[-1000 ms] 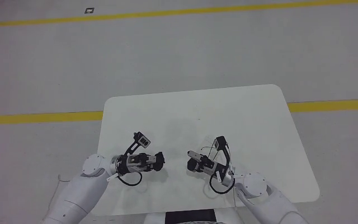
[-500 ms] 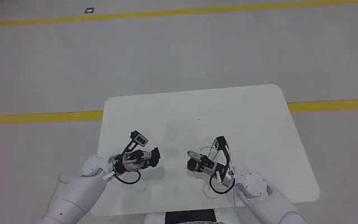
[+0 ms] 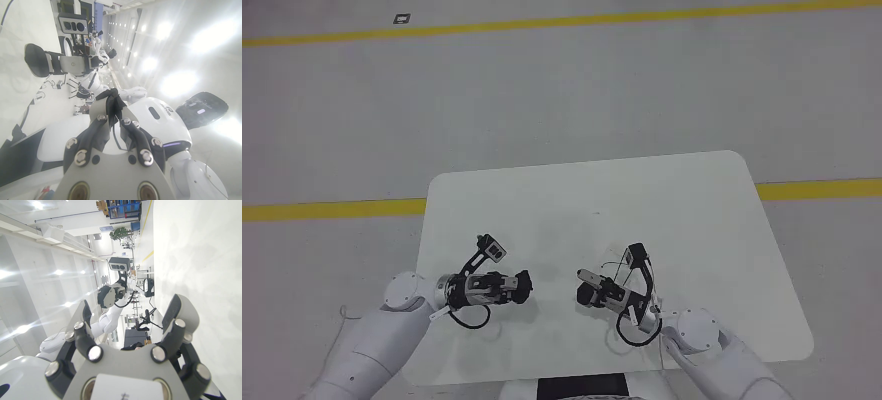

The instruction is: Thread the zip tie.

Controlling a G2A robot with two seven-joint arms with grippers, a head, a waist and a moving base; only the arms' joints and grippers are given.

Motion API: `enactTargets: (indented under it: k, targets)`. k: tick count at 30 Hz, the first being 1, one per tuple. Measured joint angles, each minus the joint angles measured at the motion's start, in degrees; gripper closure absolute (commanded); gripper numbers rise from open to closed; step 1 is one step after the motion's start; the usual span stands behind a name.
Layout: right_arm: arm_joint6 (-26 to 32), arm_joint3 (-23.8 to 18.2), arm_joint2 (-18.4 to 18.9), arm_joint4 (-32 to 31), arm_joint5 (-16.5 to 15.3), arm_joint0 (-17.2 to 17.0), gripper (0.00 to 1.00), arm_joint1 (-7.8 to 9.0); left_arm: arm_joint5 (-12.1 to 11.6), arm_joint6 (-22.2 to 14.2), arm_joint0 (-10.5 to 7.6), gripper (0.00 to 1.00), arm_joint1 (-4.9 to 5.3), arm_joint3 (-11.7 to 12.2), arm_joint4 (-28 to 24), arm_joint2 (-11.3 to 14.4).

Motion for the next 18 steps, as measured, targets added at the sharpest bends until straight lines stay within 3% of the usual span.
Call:
enactTargets:
  k: [4,8,18]
  targets:
    - [0.0,0.0,0.0,0.0,0.0,0.0,0.0,0.0,0.0,0.32,-0.04,1.0,-0.01,-0.2,0.31,0.04]
    - [0.0,0.0,0.0,0.0,0.0,0.0,0.0,0.0,0.0,2.73,-0.3,1.0,0.21,-1.41,4.65,-0.95]
    - [0.15,-2.56,0.32,-1.76,0.02,0.9,0.0,0.08,0.0,0.68,0.63,1.0,0.7,-2.79,11.45,-4.1]
